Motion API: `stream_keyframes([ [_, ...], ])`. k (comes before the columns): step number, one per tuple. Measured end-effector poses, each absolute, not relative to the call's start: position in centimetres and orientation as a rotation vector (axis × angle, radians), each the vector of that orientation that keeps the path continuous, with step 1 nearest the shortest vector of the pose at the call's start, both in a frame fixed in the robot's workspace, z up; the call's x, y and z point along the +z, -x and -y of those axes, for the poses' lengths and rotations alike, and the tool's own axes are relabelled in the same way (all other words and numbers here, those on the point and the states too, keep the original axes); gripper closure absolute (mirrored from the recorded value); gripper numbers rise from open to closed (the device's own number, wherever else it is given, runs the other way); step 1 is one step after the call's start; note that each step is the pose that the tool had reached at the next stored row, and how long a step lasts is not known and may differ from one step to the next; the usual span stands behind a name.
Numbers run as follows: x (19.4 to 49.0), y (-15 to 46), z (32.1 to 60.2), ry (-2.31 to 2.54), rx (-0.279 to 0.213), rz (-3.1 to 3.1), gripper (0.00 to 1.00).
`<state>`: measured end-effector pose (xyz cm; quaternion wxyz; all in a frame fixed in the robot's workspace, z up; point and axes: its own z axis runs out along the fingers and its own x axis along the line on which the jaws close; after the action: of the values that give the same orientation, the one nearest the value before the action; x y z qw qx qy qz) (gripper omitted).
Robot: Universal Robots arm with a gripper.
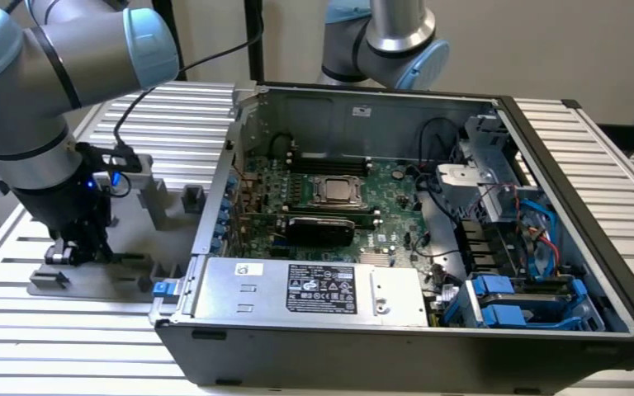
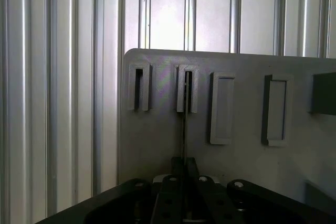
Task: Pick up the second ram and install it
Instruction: 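Pick up the second ram and move it above second insertion slot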
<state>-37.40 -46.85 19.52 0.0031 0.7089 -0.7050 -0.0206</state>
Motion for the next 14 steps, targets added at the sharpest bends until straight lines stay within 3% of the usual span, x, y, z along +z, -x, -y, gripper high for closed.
stream_keyframes([
  [14,22.7,37.4,46.9,-2.222,-0.065,2.210,0.87],
])
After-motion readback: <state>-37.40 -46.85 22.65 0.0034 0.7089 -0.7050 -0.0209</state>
